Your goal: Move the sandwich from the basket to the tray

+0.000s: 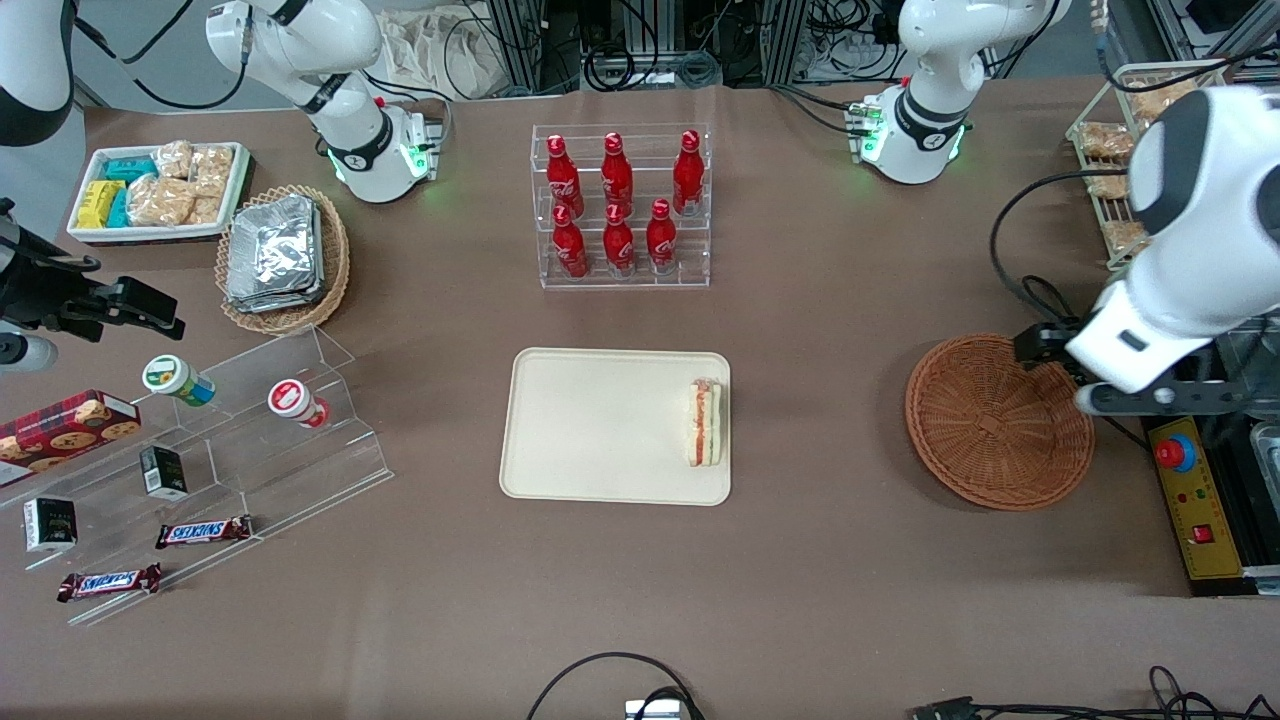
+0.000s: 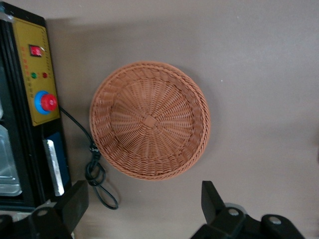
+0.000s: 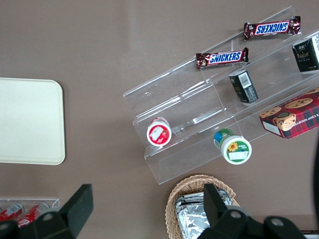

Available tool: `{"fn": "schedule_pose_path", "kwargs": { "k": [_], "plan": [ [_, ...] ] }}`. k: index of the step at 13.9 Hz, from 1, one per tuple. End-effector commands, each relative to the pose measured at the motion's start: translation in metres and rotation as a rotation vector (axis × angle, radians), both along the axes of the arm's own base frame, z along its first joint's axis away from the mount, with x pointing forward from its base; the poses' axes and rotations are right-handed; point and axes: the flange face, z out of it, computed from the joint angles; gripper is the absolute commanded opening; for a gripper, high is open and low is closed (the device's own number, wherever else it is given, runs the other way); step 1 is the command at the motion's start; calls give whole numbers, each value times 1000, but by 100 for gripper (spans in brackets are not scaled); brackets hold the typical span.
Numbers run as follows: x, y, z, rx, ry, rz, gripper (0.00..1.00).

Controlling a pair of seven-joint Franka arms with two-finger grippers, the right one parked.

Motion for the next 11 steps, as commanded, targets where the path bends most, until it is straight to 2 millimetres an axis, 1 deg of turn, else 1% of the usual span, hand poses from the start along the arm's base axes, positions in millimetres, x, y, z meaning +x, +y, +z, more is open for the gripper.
{"fn": "schedule_pose_path", "kwargs": {
  "k": [1, 2, 3, 4, 6, 7, 11],
  "plan": [
    [10, 7, 2, -33, 8, 3, 100],
    [18, 9, 6, -42, -4, 1, 100],
    [21, 11, 9, -54, -17, 7, 100],
    [25, 11, 9, -86, -16, 1, 100],
    [33, 11, 16, -168, -23, 18, 100],
    [33, 9, 16, -176, -23, 19, 100],
    [33, 14, 19, -164, -30, 20, 100]
  ]
}}
